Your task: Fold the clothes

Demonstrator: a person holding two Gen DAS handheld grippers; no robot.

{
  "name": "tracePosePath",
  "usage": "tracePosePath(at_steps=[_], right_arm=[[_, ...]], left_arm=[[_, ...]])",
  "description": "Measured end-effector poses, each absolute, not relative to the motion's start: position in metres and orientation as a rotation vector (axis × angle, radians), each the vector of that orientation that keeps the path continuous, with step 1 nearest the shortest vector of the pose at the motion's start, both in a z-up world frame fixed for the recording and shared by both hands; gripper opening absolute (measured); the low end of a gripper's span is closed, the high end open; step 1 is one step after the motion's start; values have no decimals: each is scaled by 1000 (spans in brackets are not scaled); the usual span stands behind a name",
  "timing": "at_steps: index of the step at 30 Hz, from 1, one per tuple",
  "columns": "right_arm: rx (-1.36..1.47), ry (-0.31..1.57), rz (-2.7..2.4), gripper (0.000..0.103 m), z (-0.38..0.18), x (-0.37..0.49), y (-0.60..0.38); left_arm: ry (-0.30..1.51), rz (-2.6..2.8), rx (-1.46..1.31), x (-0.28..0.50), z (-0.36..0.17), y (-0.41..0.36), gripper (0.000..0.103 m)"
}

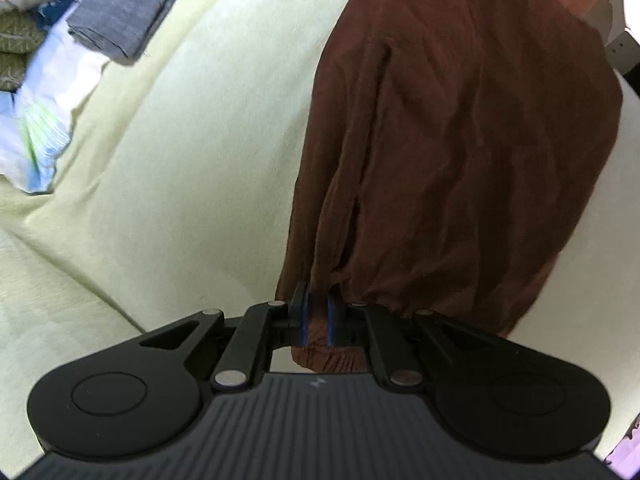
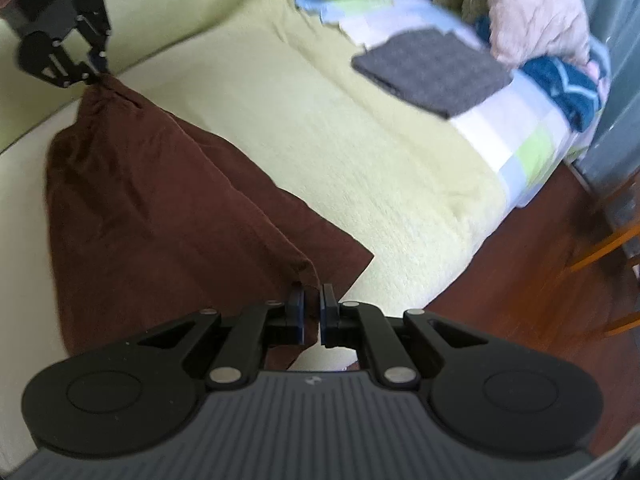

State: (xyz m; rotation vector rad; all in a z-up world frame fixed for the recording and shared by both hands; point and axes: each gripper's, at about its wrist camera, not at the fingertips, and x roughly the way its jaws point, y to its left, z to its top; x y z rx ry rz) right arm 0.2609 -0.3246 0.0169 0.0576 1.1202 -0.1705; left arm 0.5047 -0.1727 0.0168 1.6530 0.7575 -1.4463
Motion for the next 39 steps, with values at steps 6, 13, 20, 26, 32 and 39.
tracePosePath(at_steps=[6, 13, 20, 26, 32, 39], right_arm=[[98, 1155, -157, 5, -18, 286, -347], [206, 1157, -172, 5, -47, 289, -358], [254, 1119, -205, 17, -61, 286, -374], [266, 1100, -240, 17, -56, 275, -390], [244, 1084, -255, 17, -37, 259, -380], [200, 1031, -267, 27, -4, 246, -365]], left_arm=[[813, -1426, 1593, 517, -2, -174, 8], [814, -1411, 1544, 521, -15, -165, 17], [794, -1374, 1444, 526, -12, -144, 36], [768, -1302, 1361, 522, -3, -120, 40], [776, -1234, 1281, 509, 7, -83, 41], [783, -1155, 1187, 502, 16, -54, 42]])
